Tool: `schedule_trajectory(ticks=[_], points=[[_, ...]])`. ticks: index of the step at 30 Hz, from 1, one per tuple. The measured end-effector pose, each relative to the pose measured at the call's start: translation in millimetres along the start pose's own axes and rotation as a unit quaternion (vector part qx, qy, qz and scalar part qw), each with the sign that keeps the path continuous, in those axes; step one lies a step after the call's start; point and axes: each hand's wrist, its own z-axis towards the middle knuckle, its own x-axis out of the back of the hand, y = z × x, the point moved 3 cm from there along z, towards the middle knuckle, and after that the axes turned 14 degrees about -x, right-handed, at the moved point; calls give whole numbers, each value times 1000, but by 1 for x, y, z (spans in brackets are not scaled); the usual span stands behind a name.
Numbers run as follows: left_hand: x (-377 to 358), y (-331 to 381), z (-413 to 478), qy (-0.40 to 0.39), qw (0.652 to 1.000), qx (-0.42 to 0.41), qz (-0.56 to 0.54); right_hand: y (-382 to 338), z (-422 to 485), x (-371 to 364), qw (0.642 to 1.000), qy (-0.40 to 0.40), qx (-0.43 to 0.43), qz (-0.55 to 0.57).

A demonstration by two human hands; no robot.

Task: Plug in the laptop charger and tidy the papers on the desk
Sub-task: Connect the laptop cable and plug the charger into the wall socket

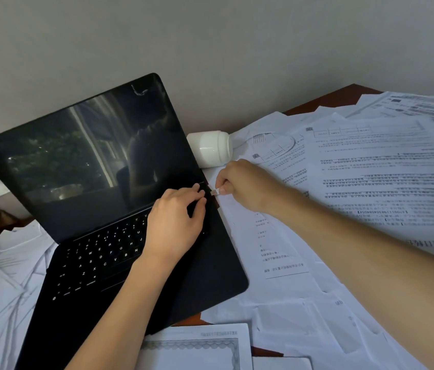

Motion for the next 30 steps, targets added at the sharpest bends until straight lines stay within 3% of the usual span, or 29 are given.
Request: schedule_trajectory(ticks=[3, 30], points=[[0, 0, 0, 0, 1000, 2, 0, -2, -1, 1, 999, 1, 10, -37], [1, 3, 0, 5, 1000, 15, -8, -5, 0, 2, 1000, 0, 15, 16]])
